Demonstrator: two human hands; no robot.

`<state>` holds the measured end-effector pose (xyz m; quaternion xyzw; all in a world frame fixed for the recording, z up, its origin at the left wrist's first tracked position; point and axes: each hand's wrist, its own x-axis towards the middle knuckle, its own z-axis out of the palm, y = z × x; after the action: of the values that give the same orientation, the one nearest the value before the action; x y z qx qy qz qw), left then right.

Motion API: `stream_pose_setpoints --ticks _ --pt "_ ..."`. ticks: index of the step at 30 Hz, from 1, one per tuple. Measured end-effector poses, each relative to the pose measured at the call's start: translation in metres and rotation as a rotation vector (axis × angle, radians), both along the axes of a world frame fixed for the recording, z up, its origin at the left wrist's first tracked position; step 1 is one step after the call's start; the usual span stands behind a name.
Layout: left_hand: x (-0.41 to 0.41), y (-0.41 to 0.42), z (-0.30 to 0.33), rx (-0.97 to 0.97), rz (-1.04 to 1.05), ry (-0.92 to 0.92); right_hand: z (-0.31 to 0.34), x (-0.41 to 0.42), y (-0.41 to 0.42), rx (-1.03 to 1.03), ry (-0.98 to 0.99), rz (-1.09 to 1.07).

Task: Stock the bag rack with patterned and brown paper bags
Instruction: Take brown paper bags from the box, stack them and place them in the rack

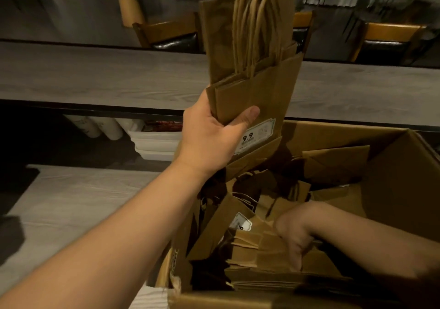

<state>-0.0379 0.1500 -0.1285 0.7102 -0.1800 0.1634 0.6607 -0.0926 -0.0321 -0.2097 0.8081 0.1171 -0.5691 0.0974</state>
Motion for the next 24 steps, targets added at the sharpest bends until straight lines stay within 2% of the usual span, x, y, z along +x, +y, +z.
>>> stream_pose_setpoints --ticks 4,7,12,17,21,23,24 --pt "0.000 0.001 0.002 0.194 -0.056 0.061 -0.001 0.006 -0.006 0.041 -0.035 -0.014" --pt "0.001 0.003 0.004 0.269 -0.075 0.149 0.035 0.023 -0.030 0.162 -0.147 -0.166" --pt "0.001 -0.001 0.013 0.284 -0.073 0.213 0.090 0.024 -0.069 0.676 -0.219 -0.554" --pt "0.005 0.000 0.016 0.401 0.004 0.139 0.108 0.022 -0.083 1.012 -0.422 -0.633" --pt "0.013 0.002 0.008 0.320 -0.071 0.199 0.119 0.011 -0.080 1.240 -0.495 -0.744" --pt "0.017 0.001 0.005 0.323 -0.035 0.302 0.117 0.012 -0.079 1.295 -0.512 -0.874" --pt "0.016 0.000 0.005 0.267 -0.048 0.368 0.114 0.014 -0.077 1.287 -0.534 -0.915"
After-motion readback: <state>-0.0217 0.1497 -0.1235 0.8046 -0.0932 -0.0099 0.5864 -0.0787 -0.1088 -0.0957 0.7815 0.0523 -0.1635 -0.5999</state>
